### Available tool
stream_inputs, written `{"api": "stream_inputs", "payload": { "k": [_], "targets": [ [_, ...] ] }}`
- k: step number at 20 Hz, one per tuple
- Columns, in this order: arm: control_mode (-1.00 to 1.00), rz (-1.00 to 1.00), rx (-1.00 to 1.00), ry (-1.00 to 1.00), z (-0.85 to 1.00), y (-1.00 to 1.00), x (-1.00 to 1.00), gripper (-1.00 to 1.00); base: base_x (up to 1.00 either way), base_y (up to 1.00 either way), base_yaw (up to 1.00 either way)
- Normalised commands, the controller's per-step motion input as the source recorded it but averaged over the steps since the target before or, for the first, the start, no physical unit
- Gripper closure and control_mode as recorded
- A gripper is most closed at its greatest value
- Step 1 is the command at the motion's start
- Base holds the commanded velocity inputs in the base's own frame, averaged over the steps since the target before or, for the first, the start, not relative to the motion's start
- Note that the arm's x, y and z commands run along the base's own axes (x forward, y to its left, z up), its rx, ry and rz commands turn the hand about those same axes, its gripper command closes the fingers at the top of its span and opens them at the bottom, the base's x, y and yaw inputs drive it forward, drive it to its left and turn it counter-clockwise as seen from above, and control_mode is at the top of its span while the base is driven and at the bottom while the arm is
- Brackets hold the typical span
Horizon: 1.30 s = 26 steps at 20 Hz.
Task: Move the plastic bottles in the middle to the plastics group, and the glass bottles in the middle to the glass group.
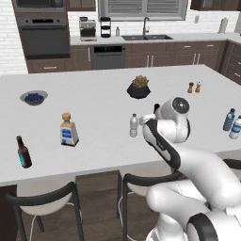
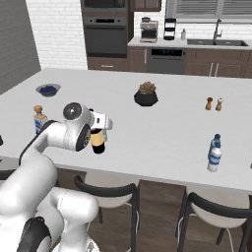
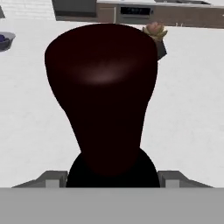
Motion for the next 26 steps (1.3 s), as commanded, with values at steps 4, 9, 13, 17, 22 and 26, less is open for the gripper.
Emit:
{"api": "stream_inputs", "payload": {
  "k": [4,9,13,17,22,26],
  "targets": [
    [-1.00,0.16,0.00,0.00,0.18,0.95,0.08,1.00,0.00,0.00,0.00],
    [-1.00,0.21,0.00,0.00,0.01,1.00,0.16,1.00,0.00,0.00,0.00],
    [-1.00,0.18,0.00,0.00,0.00,0.95,0.38,1.00,0.00,0.00,0.00],
    [-1.00,0.10,0.00,0.00,0.00,0.86,0.58,1.00,0.00,0.00,0.00],
    [-1.00,0.01,-0.01,0.00,-0.03,0.43,0.70,1.00,0.00,0.00,0.00],
    [-1.00,0.00,0.00,0.00,0.00,0.05,0.52,1.00,0.00,0.00,0.00]
  ]
}}
